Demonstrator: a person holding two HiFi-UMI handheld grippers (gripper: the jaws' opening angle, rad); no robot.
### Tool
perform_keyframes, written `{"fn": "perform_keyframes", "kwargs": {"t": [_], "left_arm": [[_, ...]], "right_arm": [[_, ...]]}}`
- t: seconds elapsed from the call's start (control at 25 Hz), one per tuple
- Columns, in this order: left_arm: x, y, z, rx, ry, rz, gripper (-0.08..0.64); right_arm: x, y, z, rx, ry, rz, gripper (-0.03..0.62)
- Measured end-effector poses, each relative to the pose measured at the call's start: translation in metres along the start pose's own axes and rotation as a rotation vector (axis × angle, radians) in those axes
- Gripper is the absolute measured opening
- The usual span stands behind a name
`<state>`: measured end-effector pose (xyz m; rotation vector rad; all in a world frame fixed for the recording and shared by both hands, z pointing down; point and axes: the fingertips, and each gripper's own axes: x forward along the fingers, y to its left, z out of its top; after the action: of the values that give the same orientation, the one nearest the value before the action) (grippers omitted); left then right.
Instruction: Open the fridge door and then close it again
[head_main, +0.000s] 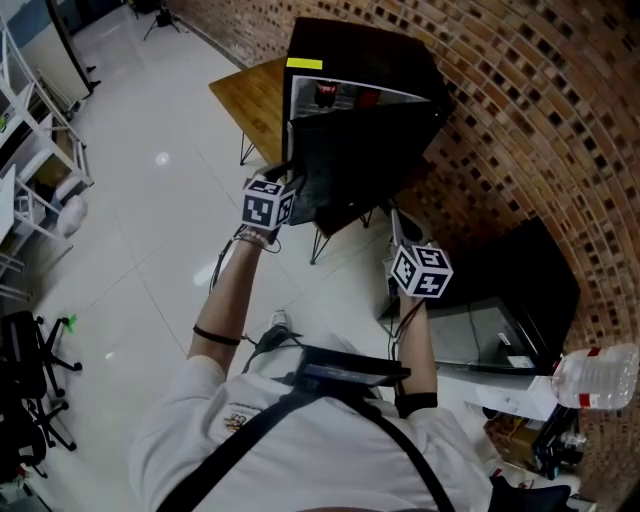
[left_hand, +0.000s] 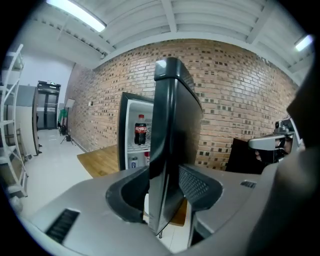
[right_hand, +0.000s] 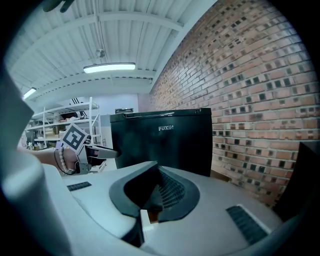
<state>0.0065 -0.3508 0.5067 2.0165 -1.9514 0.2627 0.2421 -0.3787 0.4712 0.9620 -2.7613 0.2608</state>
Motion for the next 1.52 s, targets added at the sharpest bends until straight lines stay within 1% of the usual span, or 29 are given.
{"fn": "perform_keyframes", "kwargs": {"t": [0.24,0.4,0.68,0.96,1.24,1.36,1.52], "left_arm": [[-0.030,-0.056,-0.017,0.020,0.000,0.010,0.159],[-0.049,-0.101,-0.029,0.034,-0.002,-0.010,0.141],[-0.069,-0.198,-0.046,0.072,0.002,-0.101,0.126],[-0.067,-0.281,-0.055,0.092,0.000,-0.206,0.123],[-0.057,-0.344,-0.060,0.126,0.011,-0.300,0.104],[-0.052,-0.364,-0.061,0.141,0.022,-0.332,0.096],[-0.044,-0.384,-0.060,0.146,0.028,-0.357,0.087]], "right_arm": [[-0.047,-0.007,-0.016,-0.001,0.003,0.026,0.009],[-0.076,-0.009,-0.027,0.002,0.005,0.050,0.009],[-0.125,-0.019,-0.046,0.011,0.007,0.052,0.009],[-0.172,-0.041,-0.058,0.029,-0.004,0.013,0.009],[-0.206,-0.062,-0.068,0.050,-0.014,-0.034,0.009],[-0.217,-0.070,-0.070,0.061,-0.020,-0.055,0.009],[-0.227,-0.078,-0.070,0.066,-0.029,-0.071,0.009]]}}
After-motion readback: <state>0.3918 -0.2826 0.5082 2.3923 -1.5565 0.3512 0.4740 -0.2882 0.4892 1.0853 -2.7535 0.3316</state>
